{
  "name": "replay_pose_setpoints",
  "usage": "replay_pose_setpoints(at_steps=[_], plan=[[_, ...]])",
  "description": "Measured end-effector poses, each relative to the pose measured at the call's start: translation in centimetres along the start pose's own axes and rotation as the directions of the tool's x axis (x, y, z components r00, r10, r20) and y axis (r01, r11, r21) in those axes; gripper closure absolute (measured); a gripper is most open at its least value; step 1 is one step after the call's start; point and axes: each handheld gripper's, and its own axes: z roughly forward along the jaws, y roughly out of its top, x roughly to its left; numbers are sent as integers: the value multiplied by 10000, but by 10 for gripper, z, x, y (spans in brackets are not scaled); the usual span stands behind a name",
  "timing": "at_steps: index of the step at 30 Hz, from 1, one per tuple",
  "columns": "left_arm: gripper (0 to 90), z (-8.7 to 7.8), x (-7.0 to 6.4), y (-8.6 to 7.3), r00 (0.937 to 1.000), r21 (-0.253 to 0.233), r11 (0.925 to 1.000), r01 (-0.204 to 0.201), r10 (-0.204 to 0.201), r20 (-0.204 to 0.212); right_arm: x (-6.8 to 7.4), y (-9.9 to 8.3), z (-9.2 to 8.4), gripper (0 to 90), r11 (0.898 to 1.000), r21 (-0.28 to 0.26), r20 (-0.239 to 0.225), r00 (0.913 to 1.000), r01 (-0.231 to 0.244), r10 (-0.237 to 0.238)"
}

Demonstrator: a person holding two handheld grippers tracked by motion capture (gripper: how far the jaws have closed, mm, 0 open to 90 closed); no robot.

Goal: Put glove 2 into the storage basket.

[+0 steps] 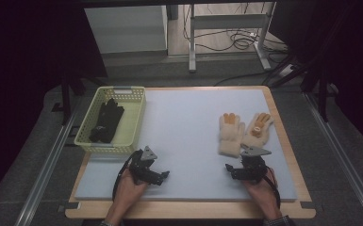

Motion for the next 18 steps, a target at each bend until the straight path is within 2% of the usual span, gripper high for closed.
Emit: replay_pose_setpoints(at_steps=[3, 5, 9, 13, 14, 18], plan=[[6, 0, 0, 0, 10000, -8, 10000, -7, 7, -7, 0, 0, 0, 218, 10000, -3, -41, 10000, 17, -17], [6, 0, 0, 0, 10000, -14, 10000, -5, 5, -11, 1, 1, -1, 259, 10000, 1, -110, 9999, 31, -31], [6, 0, 0, 0, 10000, -13, 10000, -3, 3, -6, 2, 9, -6, 335, 9999, 143, -571, 9983, 96, -88], [6, 0, 0, 0, 10000, -17, 10000, 2, -2, -8, -3, 26, -12, 394, 9996, -105, -417, 9988, 266, -271], [6, 0, 0, 0, 10000, -17, 10000, 1, -1, -8, -7, 36, -14, 408, 9992, -235, -315, 9990, 315, -322], [6, 0, 0, 0, 10000, -20, 10000, 10, -10, -9, -20, 59, -9, 417, 9983, -365, 22, 9989, 461, -460]])
